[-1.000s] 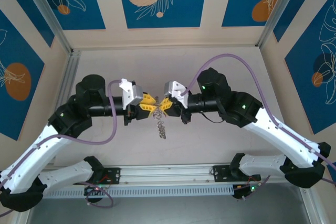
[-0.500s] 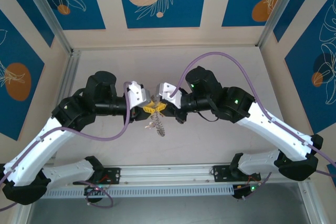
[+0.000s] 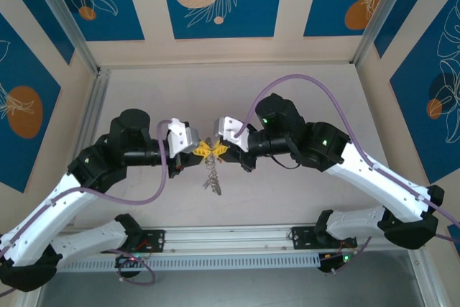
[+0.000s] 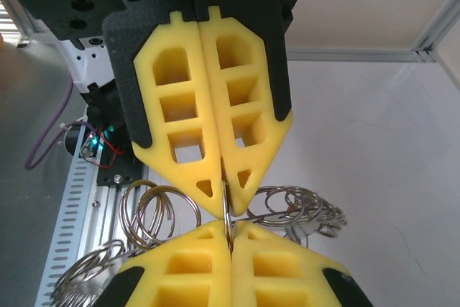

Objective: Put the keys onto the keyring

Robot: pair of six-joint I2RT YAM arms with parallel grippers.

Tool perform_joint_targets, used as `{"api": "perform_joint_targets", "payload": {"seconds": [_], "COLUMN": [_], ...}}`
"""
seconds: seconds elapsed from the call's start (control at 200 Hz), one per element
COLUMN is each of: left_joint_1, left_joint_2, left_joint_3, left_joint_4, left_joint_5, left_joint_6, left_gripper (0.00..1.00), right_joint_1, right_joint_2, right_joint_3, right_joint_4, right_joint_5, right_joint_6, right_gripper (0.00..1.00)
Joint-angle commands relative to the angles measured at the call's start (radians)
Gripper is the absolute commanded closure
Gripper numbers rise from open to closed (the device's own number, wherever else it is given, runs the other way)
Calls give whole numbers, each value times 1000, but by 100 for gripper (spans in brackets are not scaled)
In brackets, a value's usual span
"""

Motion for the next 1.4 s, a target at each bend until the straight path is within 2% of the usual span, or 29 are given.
{"api": "perform_joint_targets", "payload": {"seconds": [0.0,0.175,0.325,0.545,0.87,0.95,1.115,1.316,1.396], "left_joint_1": [-2,-1,0,14,40,43,43,41,41], "left_joint_2": [-54,-101,-98,-112,-115,-106,-77,-41,-28], "left_joint_3": [-82,-191,-238,-291,-295,-293,-277,-124,-43], "left_joint_4": [264,487,585,746,812,834,798,419,249], "left_joint_5": [74,150,178,228,268,278,276,211,176], "left_joint_6": [-132,-239,-290,-374,-425,-440,-423,-256,-181], "left_gripper": [100,100,100,100,100,100,100,100,82], "right_joint_1": [3,-2,-5,-28,-48,-51,-52,-55,-54], "right_joint_2": [-66,-93,-127,-158,-190,-199,-199,-202,-201], "right_joint_3": [-45,-86,-128,-167,-204,-212,-208,-179,-165], "right_joint_4": [89,120,172,210,225,236,253,244,233], "right_joint_5": [-81,-121,-171,-186,-174,-178,-202,-168,-140], "right_joint_6": [27,51,56,71,92,95,90,85,83], "right_gripper": [94,85,82,86,86,89,100,100,100]}}
